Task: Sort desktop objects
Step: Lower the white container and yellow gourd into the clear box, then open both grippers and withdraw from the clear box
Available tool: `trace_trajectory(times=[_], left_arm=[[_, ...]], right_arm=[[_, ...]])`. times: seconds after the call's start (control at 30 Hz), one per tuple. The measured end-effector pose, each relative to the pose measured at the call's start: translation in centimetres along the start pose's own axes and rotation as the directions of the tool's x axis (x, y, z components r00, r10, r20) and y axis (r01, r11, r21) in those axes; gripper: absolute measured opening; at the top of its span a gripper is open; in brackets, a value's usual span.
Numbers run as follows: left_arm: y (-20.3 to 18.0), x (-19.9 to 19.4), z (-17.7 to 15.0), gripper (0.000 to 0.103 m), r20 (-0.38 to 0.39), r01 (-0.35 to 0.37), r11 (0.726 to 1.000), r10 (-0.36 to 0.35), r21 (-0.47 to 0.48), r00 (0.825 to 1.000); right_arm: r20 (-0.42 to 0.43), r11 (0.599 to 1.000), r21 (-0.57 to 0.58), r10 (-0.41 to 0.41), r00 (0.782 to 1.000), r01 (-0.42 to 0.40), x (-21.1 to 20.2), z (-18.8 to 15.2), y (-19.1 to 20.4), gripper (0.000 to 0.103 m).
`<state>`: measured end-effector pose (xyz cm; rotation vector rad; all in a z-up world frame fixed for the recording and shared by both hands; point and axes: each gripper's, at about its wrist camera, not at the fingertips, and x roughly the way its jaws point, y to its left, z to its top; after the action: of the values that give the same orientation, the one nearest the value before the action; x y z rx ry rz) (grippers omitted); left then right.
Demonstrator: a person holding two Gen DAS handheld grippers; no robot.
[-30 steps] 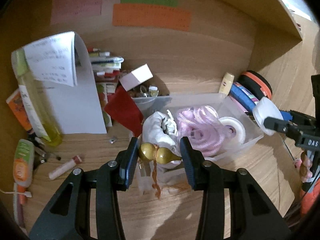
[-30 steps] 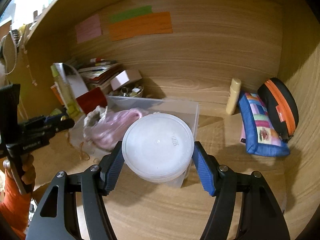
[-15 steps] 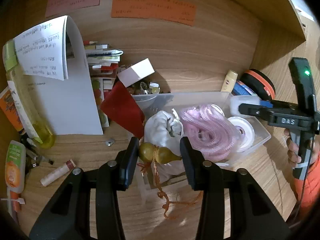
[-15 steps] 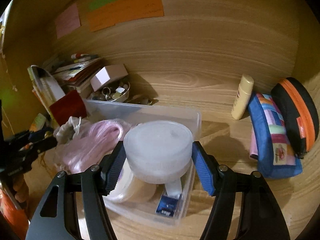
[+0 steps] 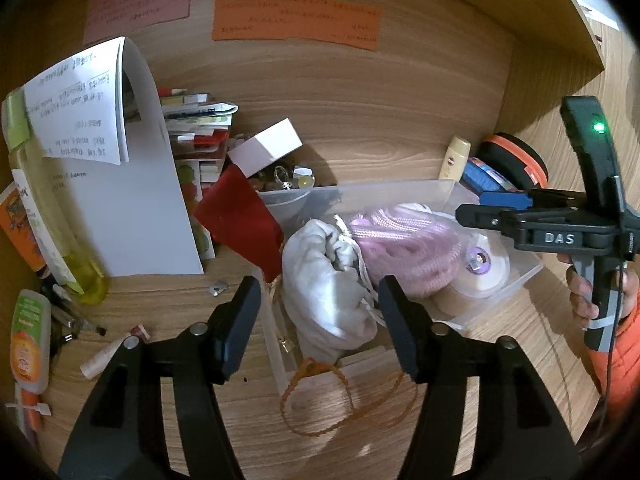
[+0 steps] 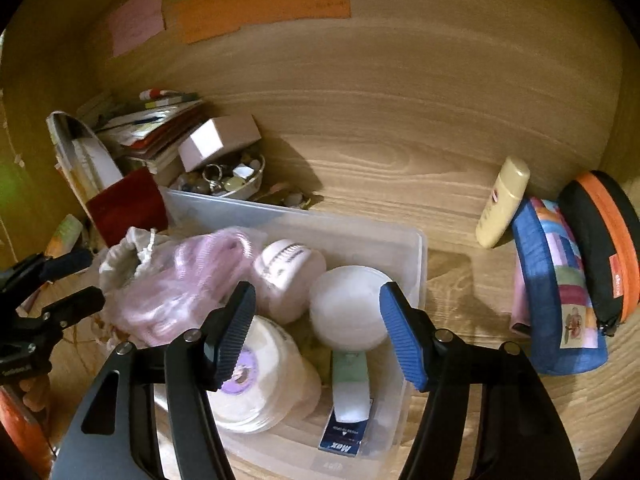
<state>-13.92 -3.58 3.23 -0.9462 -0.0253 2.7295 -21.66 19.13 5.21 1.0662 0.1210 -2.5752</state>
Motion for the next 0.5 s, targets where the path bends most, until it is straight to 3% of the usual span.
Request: trace_trajectory(times=[0.2,0.37,0.5], left_arm=[[-0.1,-0.3,-0.1,0.061,0.005,-0.005,1.0,0.005,0.003,1.0],[-1.2,-1.0,0.0,0.061,0.015,-0.031,0.999,0.03,0.039,0.999],[-2.4,-2.4,0.0,0.068,0.042,-0.053,0.997,0.05,0.06,0.998]], right_arm=[[0.029,0.999,-0.036,-0.006,1.0,0.007,-2.6,-0.7,1.3,0.062],[0.055,0.997,-0.07,-0.013,0.998,0.017,-4.9,-2.1,2.4,0.073],[0.088,0.995,-0.101,-0.01,0.996,0.019,-6.8,-3.3,3.4,0.074]])
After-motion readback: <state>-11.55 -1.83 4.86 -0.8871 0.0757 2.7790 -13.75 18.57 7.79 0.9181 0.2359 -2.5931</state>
